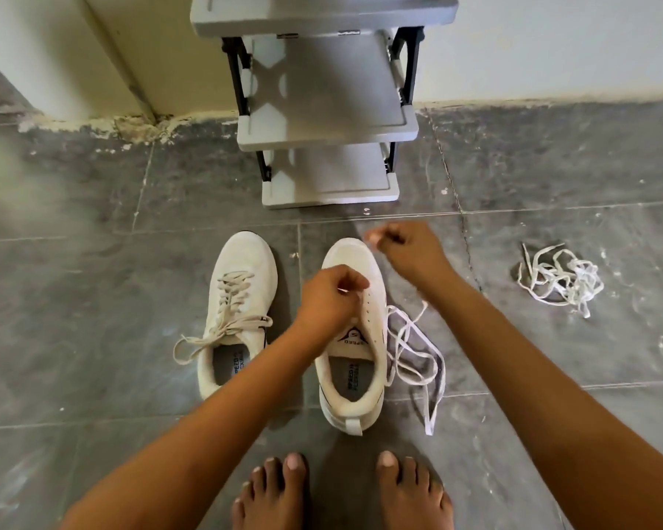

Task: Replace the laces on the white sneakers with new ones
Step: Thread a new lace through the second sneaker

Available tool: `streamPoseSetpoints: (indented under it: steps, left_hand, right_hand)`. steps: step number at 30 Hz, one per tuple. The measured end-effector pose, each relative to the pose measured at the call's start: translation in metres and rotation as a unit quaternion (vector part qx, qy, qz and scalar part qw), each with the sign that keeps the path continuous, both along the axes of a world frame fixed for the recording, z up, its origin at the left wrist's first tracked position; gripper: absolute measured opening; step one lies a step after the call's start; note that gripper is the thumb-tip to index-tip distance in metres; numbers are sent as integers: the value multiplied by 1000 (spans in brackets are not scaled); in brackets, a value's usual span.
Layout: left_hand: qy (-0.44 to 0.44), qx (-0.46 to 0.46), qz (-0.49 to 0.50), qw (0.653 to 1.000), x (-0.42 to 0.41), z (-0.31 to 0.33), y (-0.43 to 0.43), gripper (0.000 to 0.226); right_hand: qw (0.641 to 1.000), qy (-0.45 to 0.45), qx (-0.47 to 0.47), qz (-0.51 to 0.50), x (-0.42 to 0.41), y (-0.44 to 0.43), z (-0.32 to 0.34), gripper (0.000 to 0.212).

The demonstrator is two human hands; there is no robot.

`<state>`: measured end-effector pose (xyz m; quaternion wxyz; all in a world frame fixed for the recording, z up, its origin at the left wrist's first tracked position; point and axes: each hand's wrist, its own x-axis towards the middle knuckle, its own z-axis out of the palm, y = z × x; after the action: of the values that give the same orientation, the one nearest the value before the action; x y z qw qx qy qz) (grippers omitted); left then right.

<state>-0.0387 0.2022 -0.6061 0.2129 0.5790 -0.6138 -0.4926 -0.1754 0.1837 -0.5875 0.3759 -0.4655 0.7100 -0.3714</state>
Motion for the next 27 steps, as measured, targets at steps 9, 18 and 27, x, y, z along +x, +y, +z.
streamPoseSetpoints:
  steps: [9, 18, 27]
  left_hand:
    - [-186, -12, -45, 982, 24, -27, -20, 41]
    - [-90, 23, 0, 996, 29, -27, -27, 26]
    - [-13, 64, 8, 998, 35, -30, -25, 29]
  right_hand:
    - [984, -140, 95, -52, 21, 25, -52, 14]
    - [998, 38, 46, -5, 39, 27, -55, 8]
    - [986, 157, 51, 25, 45, 24, -58, 9]
